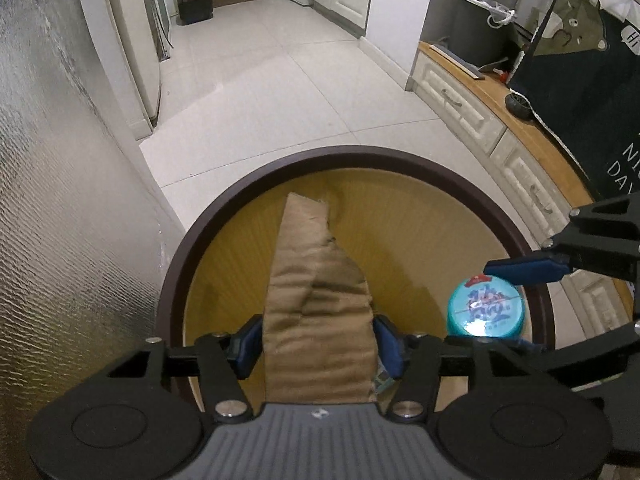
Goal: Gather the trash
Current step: 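Open both tools over the bin, dropping the paper bag and tape roll, then move both open tools back from the bin toward the table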
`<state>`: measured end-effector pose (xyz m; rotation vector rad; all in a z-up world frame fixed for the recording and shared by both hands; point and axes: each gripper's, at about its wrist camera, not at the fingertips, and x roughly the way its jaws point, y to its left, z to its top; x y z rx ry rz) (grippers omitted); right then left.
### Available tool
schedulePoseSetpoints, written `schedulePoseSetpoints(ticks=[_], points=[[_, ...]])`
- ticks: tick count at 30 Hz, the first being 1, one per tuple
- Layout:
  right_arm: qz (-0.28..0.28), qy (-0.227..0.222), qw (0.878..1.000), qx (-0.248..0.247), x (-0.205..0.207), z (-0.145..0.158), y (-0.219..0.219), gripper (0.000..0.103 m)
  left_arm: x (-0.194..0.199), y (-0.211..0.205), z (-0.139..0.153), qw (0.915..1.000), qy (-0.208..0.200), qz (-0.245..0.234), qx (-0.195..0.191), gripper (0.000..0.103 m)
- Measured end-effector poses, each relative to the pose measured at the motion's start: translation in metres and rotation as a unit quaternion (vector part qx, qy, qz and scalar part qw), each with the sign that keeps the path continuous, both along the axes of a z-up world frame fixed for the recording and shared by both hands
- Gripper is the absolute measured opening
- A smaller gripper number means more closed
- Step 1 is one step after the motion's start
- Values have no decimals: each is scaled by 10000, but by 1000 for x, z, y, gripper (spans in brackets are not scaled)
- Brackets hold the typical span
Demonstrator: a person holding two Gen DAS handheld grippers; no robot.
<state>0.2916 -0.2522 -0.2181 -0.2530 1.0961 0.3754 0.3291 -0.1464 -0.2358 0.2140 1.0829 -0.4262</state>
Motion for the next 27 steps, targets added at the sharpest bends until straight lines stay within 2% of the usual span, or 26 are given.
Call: schedulePoseSetpoints(ticks=[4,7,12,15,27], points=[[63,-6,10000,-29,0,2,2,49,0,4,1,10000,-15,22,0,67],[96,-14,9999,-50,1,3,0,49,-1,5,2,10000,-34,34,28,68],[200,-3,9998,-57,-8,6,0,55,-2,7,4,10000,-35,40,26,69],[255,-15,9996,-78,-9,6,1,58,-4,9,8,9999,-77,68,-7,76],[277,-48,9996,-23,-12,11,1,65,-10,13,21,9997,-179,136,-90,78]])
